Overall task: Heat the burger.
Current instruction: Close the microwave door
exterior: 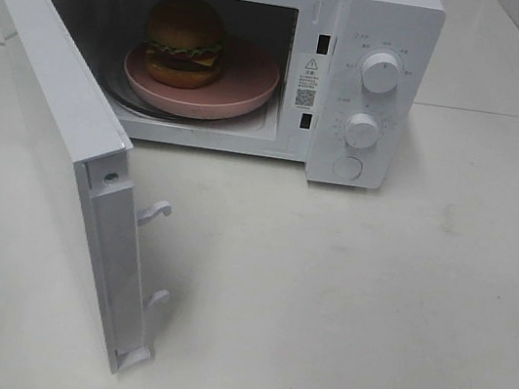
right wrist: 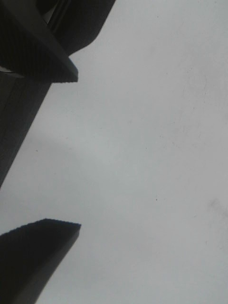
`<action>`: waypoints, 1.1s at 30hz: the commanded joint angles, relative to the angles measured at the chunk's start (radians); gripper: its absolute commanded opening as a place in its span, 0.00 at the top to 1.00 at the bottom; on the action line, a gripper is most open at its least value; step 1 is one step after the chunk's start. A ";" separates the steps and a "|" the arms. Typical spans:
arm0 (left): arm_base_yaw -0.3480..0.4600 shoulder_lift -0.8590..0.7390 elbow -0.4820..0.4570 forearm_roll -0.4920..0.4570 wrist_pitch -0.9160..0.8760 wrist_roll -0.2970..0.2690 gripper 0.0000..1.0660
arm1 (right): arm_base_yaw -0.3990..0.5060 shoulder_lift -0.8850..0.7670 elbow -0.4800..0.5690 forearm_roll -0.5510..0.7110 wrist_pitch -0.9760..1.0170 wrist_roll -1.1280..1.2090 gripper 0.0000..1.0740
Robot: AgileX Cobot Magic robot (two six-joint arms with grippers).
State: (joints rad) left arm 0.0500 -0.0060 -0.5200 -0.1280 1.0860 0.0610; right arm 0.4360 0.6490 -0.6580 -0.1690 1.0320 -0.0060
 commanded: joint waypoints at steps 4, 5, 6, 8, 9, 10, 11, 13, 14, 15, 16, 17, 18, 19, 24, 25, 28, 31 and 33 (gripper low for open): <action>0.001 -0.016 0.003 0.000 -0.014 -0.001 0.13 | -0.096 -0.134 0.072 0.002 0.008 0.022 0.29; 0.001 -0.016 0.003 0.000 -0.014 -0.001 0.13 | -0.121 -0.171 0.091 0.003 0.010 0.022 0.29; 0.001 -0.016 0.003 0.000 -0.014 -0.001 0.13 | -0.121 -0.171 0.091 0.003 0.010 0.022 0.29; 0.001 -0.016 0.003 0.000 -0.014 -0.001 0.13 | -0.145 -0.217 0.108 0.006 0.010 0.022 0.29; 0.001 -0.016 0.003 0.000 -0.014 -0.001 0.13 | -0.156 -0.241 0.117 0.006 0.010 0.022 0.29; 0.001 -0.016 0.003 0.000 -0.014 -0.001 0.13 | -0.174 -0.282 0.134 0.005 0.004 0.026 0.29; 0.001 -0.016 0.003 0.000 -0.014 -0.001 0.13 | -0.185 -0.305 0.137 0.006 -0.005 0.032 0.29; 0.001 -0.016 0.003 0.000 -0.014 -0.001 0.13 | -0.204 -0.349 0.142 0.009 -0.018 0.050 0.29; 0.001 -0.016 0.003 0.000 -0.014 -0.001 0.13 | -0.204 -0.349 0.142 0.009 -0.018 0.050 0.29; 0.001 -0.016 0.003 0.000 -0.014 -0.001 0.13 | -0.215 -0.365 0.148 0.009 -0.024 0.059 0.29; 0.001 -0.016 0.003 0.000 -0.014 -0.001 0.13 | -0.230 -0.405 0.153 0.016 -0.038 0.074 0.29; 0.001 -0.016 0.003 0.000 -0.014 -0.001 0.13 | -0.230 -0.405 0.153 0.016 -0.038 0.074 0.29; 0.001 -0.016 0.003 0.000 -0.014 -0.001 0.13 | -0.250 -0.448 0.156 0.020 -0.040 0.078 0.29; 0.001 -0.016 0.003 0.000 -0.014 -0.001 0.13 | -0.258 -0.469 0.156 0.021 -0.040 0.078 0.29; 0.001 -0.016 0.003 0.000 -0.014 -0.001 0.13 | -0.289 -0.558 0.156 0.022 -0.040 0.079 0.29; 0.001 -0.016 0.003 0.000 -0.014 -0.001 0.13 | -0.289 -0.558 0.156 0.022 -0.040 0.079 0.29; 0.001 -0.016 0.003 0.000 -0.014 -0.001 0.13 | -0.296 -0.605 0.156 0.024 -0.040 0.079 0.29; 0.001 -0.016 0.003 0.000 -0.014 -0.001 0.13 | -0.296 -0.639 0.156 0.025 -0.040 0.079 0.29; 0.001 -0.016 0.003 0.000 -0.014 -0.001 0.13 | -0.296 -0.664 0.156 0.025 -0.040 0.079 0.29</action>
State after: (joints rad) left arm 0.0500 -0.0060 -0.5200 -0.1280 1.0860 0.0610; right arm 0.1480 0.0040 -0.5060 -0.1470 0.9960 0.0610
